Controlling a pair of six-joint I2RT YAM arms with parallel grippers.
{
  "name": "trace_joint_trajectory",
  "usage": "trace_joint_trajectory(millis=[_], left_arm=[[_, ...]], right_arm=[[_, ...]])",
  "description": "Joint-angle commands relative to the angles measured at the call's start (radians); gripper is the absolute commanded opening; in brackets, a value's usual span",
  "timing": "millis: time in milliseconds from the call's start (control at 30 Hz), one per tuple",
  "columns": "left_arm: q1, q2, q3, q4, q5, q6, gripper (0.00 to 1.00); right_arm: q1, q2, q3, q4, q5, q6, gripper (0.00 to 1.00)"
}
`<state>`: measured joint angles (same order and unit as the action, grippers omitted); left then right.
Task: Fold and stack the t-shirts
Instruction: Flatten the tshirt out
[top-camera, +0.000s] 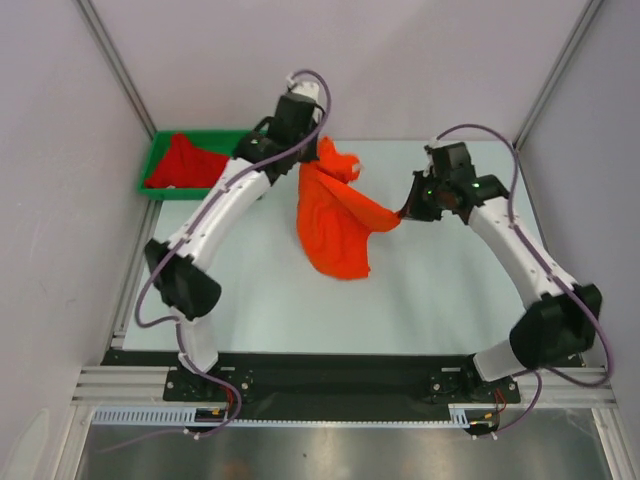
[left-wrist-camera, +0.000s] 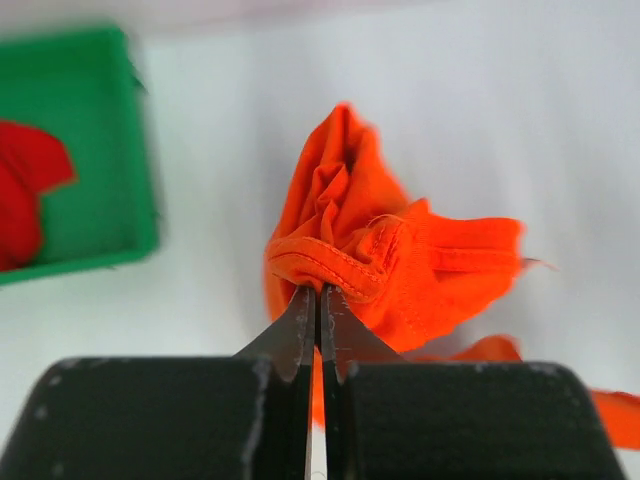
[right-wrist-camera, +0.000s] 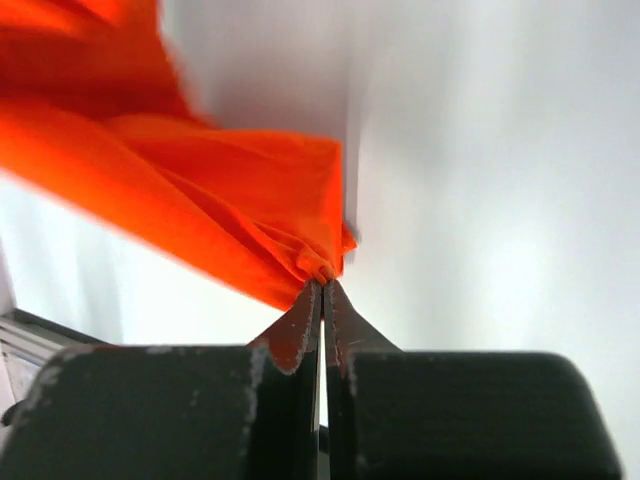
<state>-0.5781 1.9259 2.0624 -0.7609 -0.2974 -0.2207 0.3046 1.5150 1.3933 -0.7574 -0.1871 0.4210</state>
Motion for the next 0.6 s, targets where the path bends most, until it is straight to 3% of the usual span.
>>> trace_joint_trajectory(millis=[0, 133, 333, 367, 467, 567], left_arm=[[-0.014, -0.204, 0.076, 0.055, -0.143, -0.028, 0.00], [-0.014, -0.399, -0.094, 0.149, -0.178, -0.022, 0.00], [-0.009, -0.807, -0.690, 0.265, -0.305, -0.179, 0.00], [0.013, -0.862, -0.837, 0.273, -0.305, -0.204, 0.00], [0.125, -1.022, -1.061, 0.220, -0.235, -0.327, 0.01], [0.225, -1.082, -1.166, 0.145, -0.132, -0.353, 0.00]], right_arm=[[-0.001, -0.163, 0.067, -0.178, 0.081, -0.007, 0.00], [-0.004, -0.317, 0.061, -0.236, 0.104, 0.028, 0.00], [-0.005, -0.485, 0.006, -0.341, 0.135, 0.090, 0.00], [-0.009, -0.505, -0.022, -0.350, 0.136, 0.096, 0.00], [-0.015, -0.562, -0.196, -0.358, 0.109, 0.128, 0.00], [-0.041, -0.582, -0.308, -0.358, 0.069, 0.140, 0.00]])
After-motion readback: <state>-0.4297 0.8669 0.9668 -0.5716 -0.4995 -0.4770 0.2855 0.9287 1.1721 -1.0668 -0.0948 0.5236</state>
